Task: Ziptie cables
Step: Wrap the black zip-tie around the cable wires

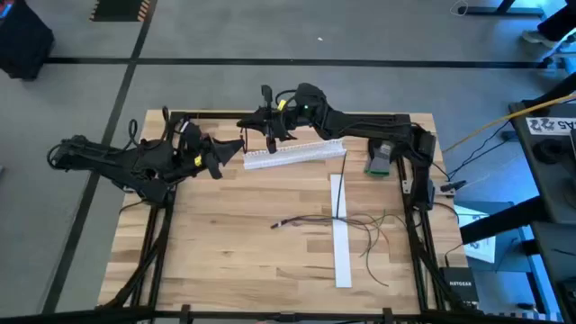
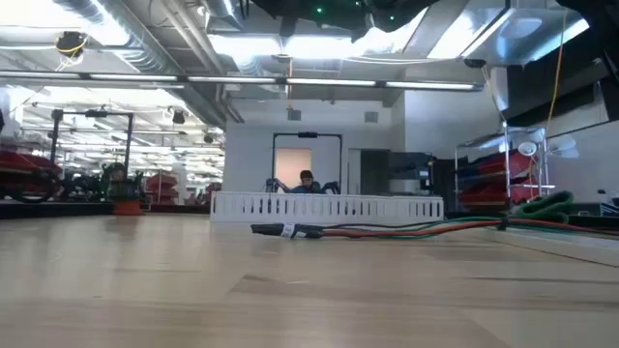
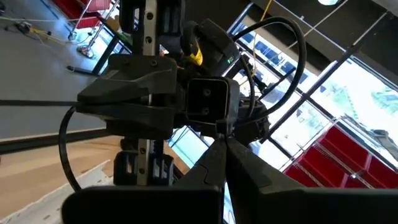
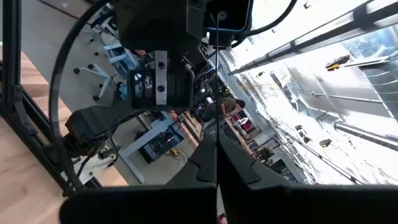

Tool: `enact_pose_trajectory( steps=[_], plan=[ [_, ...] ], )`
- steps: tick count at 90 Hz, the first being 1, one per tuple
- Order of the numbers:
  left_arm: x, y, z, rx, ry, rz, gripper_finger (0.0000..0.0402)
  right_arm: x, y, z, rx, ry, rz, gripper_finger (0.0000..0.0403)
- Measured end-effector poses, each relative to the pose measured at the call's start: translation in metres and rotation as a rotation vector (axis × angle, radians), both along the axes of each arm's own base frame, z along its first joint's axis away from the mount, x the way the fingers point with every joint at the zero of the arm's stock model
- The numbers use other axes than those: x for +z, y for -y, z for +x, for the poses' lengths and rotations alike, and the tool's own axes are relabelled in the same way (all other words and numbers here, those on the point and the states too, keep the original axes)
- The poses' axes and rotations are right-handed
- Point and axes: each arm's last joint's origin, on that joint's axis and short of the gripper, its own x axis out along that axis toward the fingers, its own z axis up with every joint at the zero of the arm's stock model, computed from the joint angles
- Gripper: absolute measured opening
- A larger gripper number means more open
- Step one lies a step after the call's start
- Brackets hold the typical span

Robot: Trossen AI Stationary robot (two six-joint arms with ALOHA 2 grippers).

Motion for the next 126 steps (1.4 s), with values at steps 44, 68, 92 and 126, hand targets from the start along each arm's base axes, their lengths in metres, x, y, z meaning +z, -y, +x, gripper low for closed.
enact_pose_trajectory(
  steps=[44,68,92,126],
  plan=[
    [0.000,-0.001,0.000,0.005,0.001,0.000,0.0000,0.004,0.000,-0.001,0.010,0.040,-0.016,0.0000],
    [0.000,-0.004,0.000,0.020,0.002,-0.001,0.0000,0.004,-0.005,0.000,0.045,0.039,-0.020,0.0000],
    [-0.002,-0.006,0.000,0.031,-0.018,-0.005,0.0000,0.004,-0.013,0.002,0.070,0.042,-0.025,0.0000],
    [-0.004,-0.010,0.000,0.063,-0.040,-0.003,0.0000,0.004,-0.012,0.002,0.044,0.045,-0.026,0.0000]
  ],
)
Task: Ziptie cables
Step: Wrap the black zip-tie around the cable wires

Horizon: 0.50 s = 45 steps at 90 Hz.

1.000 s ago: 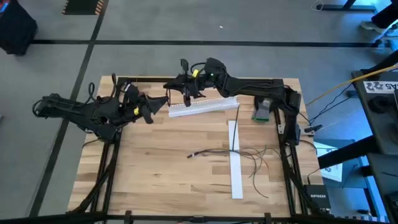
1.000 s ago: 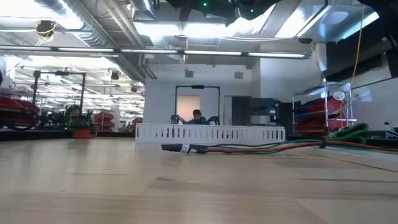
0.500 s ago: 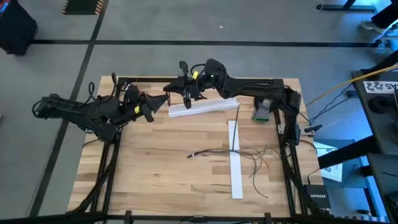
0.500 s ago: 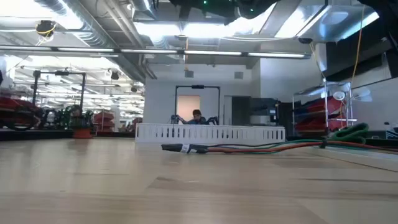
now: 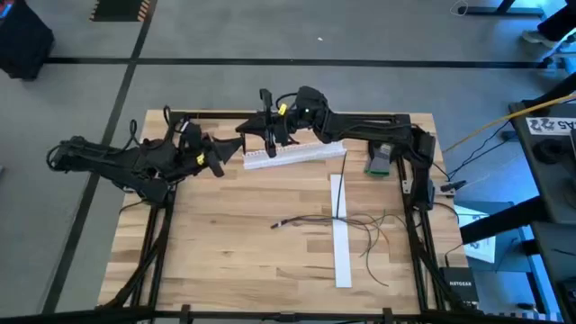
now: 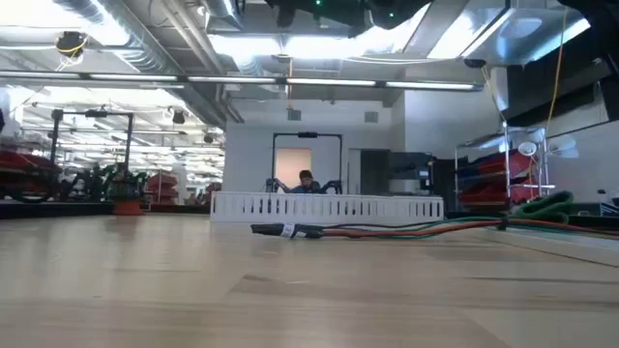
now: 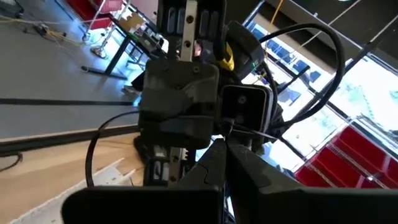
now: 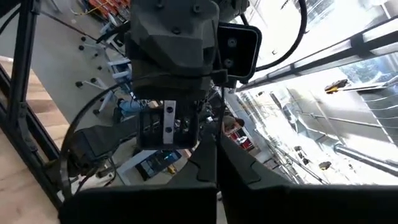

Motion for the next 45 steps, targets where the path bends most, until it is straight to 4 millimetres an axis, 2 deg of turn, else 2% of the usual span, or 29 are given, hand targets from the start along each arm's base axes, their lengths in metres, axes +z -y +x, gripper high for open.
enact_pose_trajectory(
  steps=[27,45],
  plan=[
    [0.0018,-0.0022,-0.0028,0.013,-0.004,0.021,0.0000,-0.0002,0.0004,0.0002,-0.012,-0.003,0.010,0.0000],
    [0.0015,-0.0025,-0.0028,0.023,-0.013,0.032,0.0000,-0.0027,0.0022,0.0014,-0.095,-0.028,0.035,0.0004]
  ],
)
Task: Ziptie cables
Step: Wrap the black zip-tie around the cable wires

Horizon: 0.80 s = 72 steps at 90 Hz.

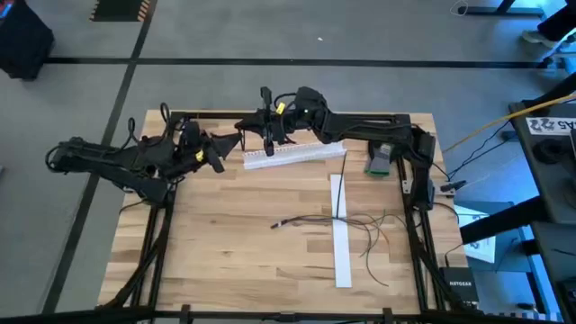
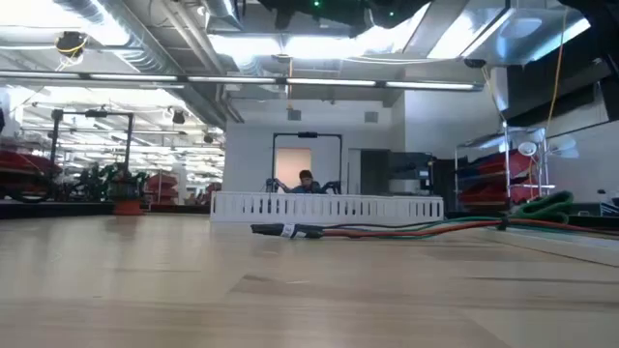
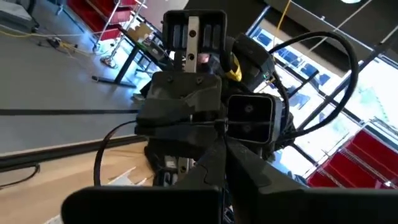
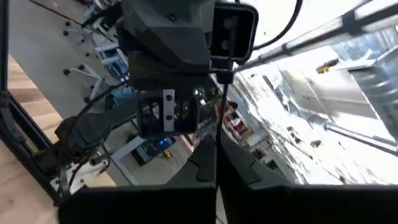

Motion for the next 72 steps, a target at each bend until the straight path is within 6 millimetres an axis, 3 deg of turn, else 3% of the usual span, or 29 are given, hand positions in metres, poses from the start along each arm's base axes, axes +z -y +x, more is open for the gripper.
enact_pose_trajectory(
  steps=[27,56,72],
  plan=[
    [0.0000,0.0002,0.0001,-0.005,-0.008,0.015,0.0000,-0.0045,0.0010,0.0006,-0.011,-0.056,0.064,0.0016],
    [0.0002,0.0004,0.0001,-0.007,-0.018,0.035,0.0000,-0.0044,0.0016,0.0004,-0.009,-0.067,0.119,0.0133],
    [0.0001,0.0004,0.0001,-0.007,-0.022,0.040,0.0000,-0.0043,0.0028,0.0007,-0.055,-0.062,0.125,0.0170]
  ],
)
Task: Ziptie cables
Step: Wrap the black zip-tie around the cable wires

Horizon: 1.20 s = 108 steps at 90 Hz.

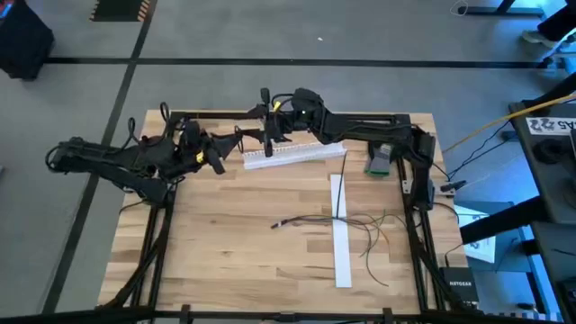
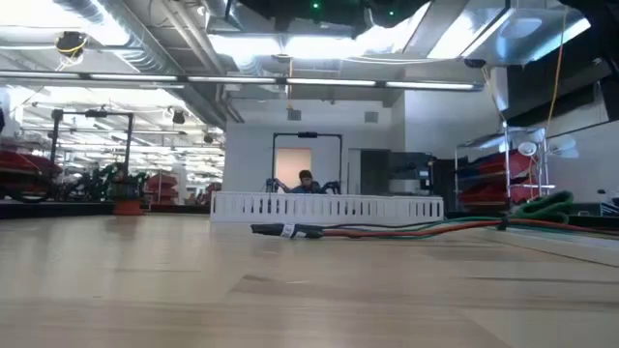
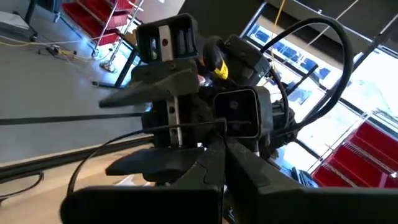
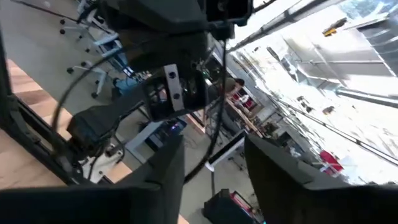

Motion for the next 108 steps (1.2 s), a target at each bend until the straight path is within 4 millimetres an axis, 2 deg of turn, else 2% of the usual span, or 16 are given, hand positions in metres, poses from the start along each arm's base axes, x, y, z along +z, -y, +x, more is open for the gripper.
enact_pose_trajectory(
  steps=[40,57,65,73,79,93,100,108],
  plan=[
    [0.000,0.000,0.000,0.000,-0.002,0.003,0.0000,-0.003,0.001,0.000,-0.022,-0.033,0.037,0.0179],
    [0.000,0.000,0.000,0.000,-0.002,0.003,0.0000,-0.024,0.009,-0.002,-0.136,-0.260,0.153,0.0179],
    [0.000,0.000,0.000,0.000,-0.002,0.002,0.0000,-0.028,0.013,-0.009,-0.177,-0.356,0.179,0.0179],
    [0.000,0.000,0.000,0.000,-0.003,0.001,0.0000,-0.018,0.019,-0.023,-0.230,-0.402,0.190,0.0179],
    [0.000,0.000,0.000,0.000,-0.006,0.002,0.0000,-0.003,0.025,-0.037,-0.238,-0.393,0.200,0.0179],
    [-0.001,0.000,0.000,0.000,-0.005,-0.004,0.0000,0.042,0.027,-0.066,-0.037,-0.253,0.274,0.0179],
    [-0.001,0.000,0.000,0.000,-0.006,-0.004,0.0000,0.055,0.022,-0.068,0.076,-0.181,0.306,0.0179],
    [-0.001,0.000,0.000,0.000,-0.007,-0.002,0.0000,0.056,0.012,-0.063,0.153,-0.168,0.335,0.0179]
  ],
)
